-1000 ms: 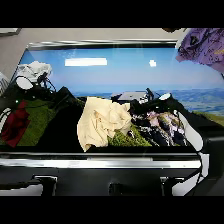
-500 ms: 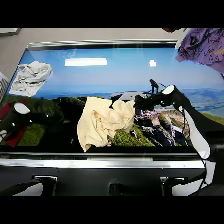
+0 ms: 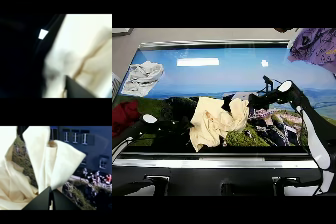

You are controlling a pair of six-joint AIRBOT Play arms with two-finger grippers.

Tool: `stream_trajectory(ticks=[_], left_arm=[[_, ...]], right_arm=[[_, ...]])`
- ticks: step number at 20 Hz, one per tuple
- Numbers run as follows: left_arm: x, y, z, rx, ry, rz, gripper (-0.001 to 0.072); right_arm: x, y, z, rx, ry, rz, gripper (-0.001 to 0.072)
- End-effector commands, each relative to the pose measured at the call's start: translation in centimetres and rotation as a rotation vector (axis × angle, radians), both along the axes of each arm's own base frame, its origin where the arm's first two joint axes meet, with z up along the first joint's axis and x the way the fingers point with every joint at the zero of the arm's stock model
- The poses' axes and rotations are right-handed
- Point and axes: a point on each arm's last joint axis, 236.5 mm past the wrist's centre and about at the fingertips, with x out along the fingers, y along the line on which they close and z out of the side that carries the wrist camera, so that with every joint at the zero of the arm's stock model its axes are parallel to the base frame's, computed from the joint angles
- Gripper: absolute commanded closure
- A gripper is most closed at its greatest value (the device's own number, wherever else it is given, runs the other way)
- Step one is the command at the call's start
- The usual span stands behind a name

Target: Fold the clothes and pants, and hang the long-sleeved shirts on hangers.

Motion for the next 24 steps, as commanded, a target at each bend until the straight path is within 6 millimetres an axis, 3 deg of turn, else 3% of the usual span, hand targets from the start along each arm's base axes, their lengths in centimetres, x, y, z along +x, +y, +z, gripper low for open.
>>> stream_trajectory(ticks=[1, 3, 5, 7, 8, 10, 11, 14, 17, 20, 22, 24], left_arm=[[3.0, -0.7, 1.3, -0.012, -0.09, 0.036, 0.0687], [6.2, -0.4, 5.2, -0.011, -0.207, 0.025, 0.0689], [10.4, 1.2, 12.5, 0.042, -0.407, 0.008, 0.069], [13.2, 4.2, 22.4, 0.158, -0.621, -0.003, 0.069], [13.5, 5.7, 27.2, 0.227, -0.709, -0.006, 0.069], [12.2, 8.5, 36.9, 0.373, -0.868, 0.011, 0.069], [10.6, 9.7, 41.4, 0.444, -0.94, 0.029, 0.069], [4.3, 11.7, 51.1, 0.549, -1.106, 0.105, 0.0689], [-2.7, 13.3, 56.2, 0.592, -1.217, 0.216, 0.0689], [-7.2, 15.3, 58.1, 0.627, -1.252, 0.332, 0.0689], [-7.2, 15.6, 57.8, 0.636, -1.237, 0.338, 0.0689], [-4.4, 15.4, 55.0, 0.626, -1.158, 0.304, 0.0689]], right_arm=[[-0.1, -0.2, 3.1, -0.009, -0.07, 0.005, 0.0691], [0.5, -1.7, 5.5, -0.075, -0.153, -0.017, 0.0691], [1.7, -4.3, 10.0, -0.191, -0.283, -0.044, 0.0691], [2.9, -6.9, 17.6, -0.298, -0.473, -0.093, 0.0691], [2.9, -8.3, 22.2, -0.345, -0.581, -0.129, 0.0691], [1.1, -10.5, 31.3, -0.4, -0.773, -0.217, 0.0691], [-0.7, -11.4, 35.6, -0.414, -0.868, -0.255, 0.0691], [-8.1, -13.3, 45.2, -0.437, -1.09, -0.339, 0.069], [-16.1, -15.1, 51.0, -0.452, -1.267, -0.417, 0.069], [-20.9, -16.6, 53.4, -0.477, -1.356, -0.477, 0.069], [-20.6, -16.6, 52.7, -0.458, -1.32, -0.489, 0.069], [-17.4, -16.0, 49.5, -0.439, -1.18, -0.466, 0.069]])
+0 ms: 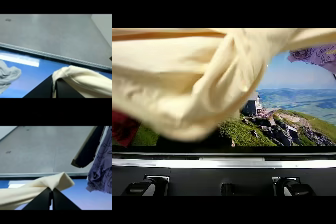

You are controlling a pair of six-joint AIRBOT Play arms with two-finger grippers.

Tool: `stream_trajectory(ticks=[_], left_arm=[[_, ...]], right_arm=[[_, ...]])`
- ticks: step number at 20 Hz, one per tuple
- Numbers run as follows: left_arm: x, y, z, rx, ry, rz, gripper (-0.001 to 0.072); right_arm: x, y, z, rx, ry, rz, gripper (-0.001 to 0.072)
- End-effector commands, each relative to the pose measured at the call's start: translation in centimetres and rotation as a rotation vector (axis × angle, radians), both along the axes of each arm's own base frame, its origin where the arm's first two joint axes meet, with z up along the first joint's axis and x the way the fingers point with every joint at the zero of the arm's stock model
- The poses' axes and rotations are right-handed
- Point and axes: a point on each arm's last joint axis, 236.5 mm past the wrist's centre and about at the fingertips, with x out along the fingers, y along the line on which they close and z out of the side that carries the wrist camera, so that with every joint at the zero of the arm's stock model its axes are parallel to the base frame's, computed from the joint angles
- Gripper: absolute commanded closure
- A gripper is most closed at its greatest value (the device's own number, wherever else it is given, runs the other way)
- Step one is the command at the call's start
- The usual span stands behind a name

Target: Fold the clothes and pants, and hang the long-sleeved shirts on hangers.

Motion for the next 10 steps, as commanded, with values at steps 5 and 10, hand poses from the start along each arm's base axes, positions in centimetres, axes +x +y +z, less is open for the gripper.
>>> stream_trajectory(ticks=[5, 10], left_arm=[[11.2, -1.7, -19.5, -0.098, 0.53, -0.06, 0.0688], [16.9, -4.6, -41.7, -0.241, 1.012, -0.126, 0.0687]], right_arm=[[12.6, 3.8, -18.3, 0.128, 0.679, 0.062, 0.0689], [21.5, 7.3, -37.3, 0.19, 1.146, 0.123, 0.069]])
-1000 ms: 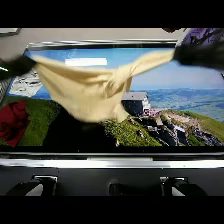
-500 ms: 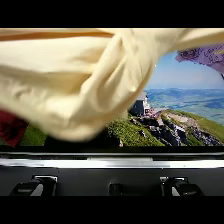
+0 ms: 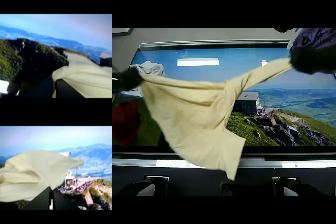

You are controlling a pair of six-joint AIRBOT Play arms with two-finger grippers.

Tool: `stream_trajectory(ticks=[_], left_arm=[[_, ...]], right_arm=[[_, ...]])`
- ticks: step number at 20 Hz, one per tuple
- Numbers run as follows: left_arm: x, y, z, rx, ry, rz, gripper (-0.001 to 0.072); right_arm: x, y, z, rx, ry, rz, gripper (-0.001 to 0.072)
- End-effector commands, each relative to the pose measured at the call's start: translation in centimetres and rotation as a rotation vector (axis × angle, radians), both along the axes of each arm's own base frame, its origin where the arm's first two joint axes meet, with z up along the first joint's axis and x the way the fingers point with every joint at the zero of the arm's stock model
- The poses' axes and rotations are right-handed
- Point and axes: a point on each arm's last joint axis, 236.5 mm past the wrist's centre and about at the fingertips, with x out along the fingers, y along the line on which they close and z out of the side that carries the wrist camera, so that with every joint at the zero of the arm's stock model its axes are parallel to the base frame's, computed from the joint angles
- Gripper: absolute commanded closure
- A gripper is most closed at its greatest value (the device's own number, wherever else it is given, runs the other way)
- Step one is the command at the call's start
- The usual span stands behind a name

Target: Fold the clothes and pants, and hang the long-sleeved shirts on hangers.

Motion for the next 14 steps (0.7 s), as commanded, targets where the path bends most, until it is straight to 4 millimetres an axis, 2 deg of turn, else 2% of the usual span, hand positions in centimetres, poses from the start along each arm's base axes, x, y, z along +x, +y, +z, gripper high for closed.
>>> stream_trajectory(ticks=[1, 2, 4, 5, 6, 7, 8, 9, 11, 13, 14], left_arm=[[2.1, -2.7, -14.5, -0.138, 0.3, -0.011, 0.0687], [2.7, -3.2, -17.3, -0.174, 0.341, 0.003, 0.0687], [3.3, -4.2, -20.8, -0.24, 0.391, 0.03, 0.0682], [3.5, -4.5, -21.5, -0.26, 0.403, 0.038, 0.0641], [3.5, -4.5, -21.7, -0.262, 0.407, 0.04, 0.0498], [3.5, -4.1, -21.3, -0.263, 0.402, 0.044, 0.0283], [3.3, -3.6, -20.4, -0.265, 0.403, 0.045, 0.0105], [3.0, -2.6, -18.9, -0.266, 0.394, 0.046, 0.0069], [1.6, 0.2, -15.1, -0.246, 0.363, 0.071, 0.0069], [-1.4, 3.0, -12.0, -0.203, 0.34, 0.11, 0.0069], [-3.5, 3.2, -11.2, -0.223, 0.33, 0.141, 0.0069]], right_arm=[[4.5, 2.1, -13.6, 0.057, 0.299, 0.019, 0.069], [5.9, 2.4, -16.4, 0.068, 0.323, 0.012, 0.0691], [7.6, 3.2, -19.7, 0.105, 0.337, 0.004, 0.0691], [8.2, 3.6, -20.6, 0.121, 0.339, 0.001, 0.0691], [8.4, 3.7, -20.9, 0.126, 0.335, -0.002, 0.069], [8.6, 3.6, -20.8, 0.122, 0.328, -0.003, 0.069], [8.5, 3.5, -20.6, 0.121, 0.326, -0.002, 0.069], [8.2, 3.4, -20.4, 0.112, 0.33, 0.001, 0.069], [7.6, 3.0, -19.7, 0.084, 0.334, 0.021, 0.069], [7.0, 2.5, -18.9, 0.054, 0.333, 0.041, 0.069], [6.8, 2.3, -18.6, 0.041, 0.331, 0.042, 0.069]])
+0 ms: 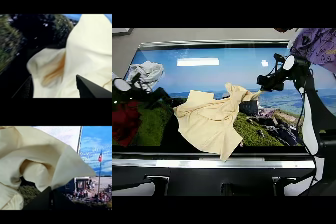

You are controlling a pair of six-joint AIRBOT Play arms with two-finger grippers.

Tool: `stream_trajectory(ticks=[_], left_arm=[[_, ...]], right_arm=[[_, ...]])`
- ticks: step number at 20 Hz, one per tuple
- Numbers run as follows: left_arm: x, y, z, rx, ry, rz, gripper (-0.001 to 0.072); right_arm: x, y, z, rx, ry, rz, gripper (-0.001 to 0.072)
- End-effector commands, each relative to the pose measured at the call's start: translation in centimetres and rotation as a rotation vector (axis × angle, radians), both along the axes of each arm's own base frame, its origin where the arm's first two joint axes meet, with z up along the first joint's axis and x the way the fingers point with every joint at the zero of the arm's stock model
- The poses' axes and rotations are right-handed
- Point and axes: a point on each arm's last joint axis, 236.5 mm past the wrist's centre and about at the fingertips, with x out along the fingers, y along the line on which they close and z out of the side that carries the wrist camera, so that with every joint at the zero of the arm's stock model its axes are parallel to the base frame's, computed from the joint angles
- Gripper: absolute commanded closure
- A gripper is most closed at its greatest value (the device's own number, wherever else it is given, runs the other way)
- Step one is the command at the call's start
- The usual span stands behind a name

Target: Fold the clothes and pants, and hang the long-sleeved shirts on hangers.

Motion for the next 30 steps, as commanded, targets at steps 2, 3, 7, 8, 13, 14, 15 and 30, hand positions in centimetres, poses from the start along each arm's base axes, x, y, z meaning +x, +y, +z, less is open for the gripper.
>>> stream_trajectory(ticks=[2, 3, 7, 8, 13, 14, 15, 30], left_arm=[[-8.8, -0.3, 2.1, -0.065, 0.025, 0.076, 0.0069], [-11.4, -2.4, 1.2, -0.134, 0.053, 0.084, 0.0069], [-18.9, -10.4, -2.6, -0.376, 0.101, 0.146, 0.0069], [-19.9, -11.6, -3.4, -0.401, 0.108, 0.155, 0.0069], [-22.6, -16.1, -6.5, -0.392, 0.158, 0.098, 0.0069], [-22.6, -16.8, -7.0, -0.384, 0.158, 0.088, 0.007], [-22.8, -17.5, -7.6, -0.374, 0.168, 0.082, 0.007], [-14.3, -21.0, -6.5, -0.324, -0.045, -0.019, 0.0688]], right_arm=[[-1.0, -0.6, 1.0, -0.037, 0.004, 0.031, 0.069], [-1.2, -0.6, 1.1, -0.037, 0.01, 0.033, 0.069], [-2.2, -0.7, 0.8, -0.04, 0.052, 0.043, 0.069], [-2.3, -0.7, 0.8, -0.041, 0.058, 0.046, 0.069], [-3.0, -0.7, 0.6, -0.044, 0.084, 0.059, 0.069], [-3.2, -0.7, 0.6, -0.044, 0.093, 0.061, 0.069], [-3.4, -0.7, 0.6, -0.045, 0.1, 0.062, 0.069], [-3.5, -0.9, 3.9, -0.05, 0.024, 0.058, 0.069]])
